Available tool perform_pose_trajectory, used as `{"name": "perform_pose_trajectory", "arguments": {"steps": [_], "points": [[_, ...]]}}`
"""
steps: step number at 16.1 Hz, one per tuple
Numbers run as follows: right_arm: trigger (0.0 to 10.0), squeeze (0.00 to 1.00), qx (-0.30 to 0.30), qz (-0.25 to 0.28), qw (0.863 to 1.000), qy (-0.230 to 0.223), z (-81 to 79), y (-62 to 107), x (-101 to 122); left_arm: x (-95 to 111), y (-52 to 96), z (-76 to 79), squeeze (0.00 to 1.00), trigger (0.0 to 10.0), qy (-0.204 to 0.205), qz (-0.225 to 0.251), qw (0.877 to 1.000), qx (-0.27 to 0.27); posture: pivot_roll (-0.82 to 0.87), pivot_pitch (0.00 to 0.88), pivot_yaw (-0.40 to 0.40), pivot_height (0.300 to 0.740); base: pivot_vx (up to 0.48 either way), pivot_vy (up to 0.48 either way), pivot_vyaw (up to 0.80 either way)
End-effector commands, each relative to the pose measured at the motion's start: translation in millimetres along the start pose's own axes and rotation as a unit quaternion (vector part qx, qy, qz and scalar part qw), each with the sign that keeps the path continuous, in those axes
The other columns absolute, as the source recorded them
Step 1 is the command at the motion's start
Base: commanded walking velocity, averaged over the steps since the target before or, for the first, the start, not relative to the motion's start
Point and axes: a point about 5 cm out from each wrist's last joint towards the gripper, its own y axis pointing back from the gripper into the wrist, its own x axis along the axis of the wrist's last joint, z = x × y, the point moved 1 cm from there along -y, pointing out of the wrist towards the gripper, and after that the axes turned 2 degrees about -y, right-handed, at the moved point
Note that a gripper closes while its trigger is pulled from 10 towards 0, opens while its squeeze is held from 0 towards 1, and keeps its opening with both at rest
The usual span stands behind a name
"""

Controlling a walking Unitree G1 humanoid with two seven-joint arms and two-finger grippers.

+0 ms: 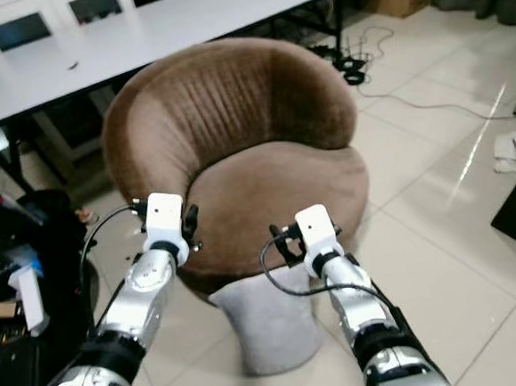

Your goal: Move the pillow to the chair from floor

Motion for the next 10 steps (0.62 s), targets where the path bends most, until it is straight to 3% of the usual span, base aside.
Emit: {"name": "perform_pose_trajectory", "arguments": {"steps": [1, 3, 7, 10], "points": [[10.0, 0.0, 0.011, 0.012, 1.0, 0.001, -5.2, -2.2, 5, -2, 0.5, -3.7, 0.0, 10.0, -0.006, -0.005, 1.0, 0.007, -0.2, 0.0, 0.125, 0.74, 0.469, 0.0, 0.0], [10.0, 0.0, 0.014, 0.013, 1.0, 0.001, -6.1, -1.7, 5, -2, 1.0, -4.2, 0.0, 10.0, -0.006, -0.005, 1.0, 0.007, -0.2, 0.0, 0.124, 0.74, 0.469, 0.0, 0.0], [10.0, 0.0, 0.042, 0.031, 0.999, -0.005, -13.5, -0.7, 7, -2, 1.6, -4.2, 0.0, 10.0, -0.048, -0.002, 0.999, 0.004, -0.2, 0.0, 0.123, 0.74, 0.463, 0.0, 0.0], [10.0, 0.0, 0.059, 0.032, 0.998, -0.008, -19.5, 0.2, 6, -3, 2.7, -3.2, 0.0, 10.0, -0.057, -0.003, 0.998, 0.001, -0.2, 0.0, 0.123, 0.74, 0.0, 0.0, 0.0]]}}
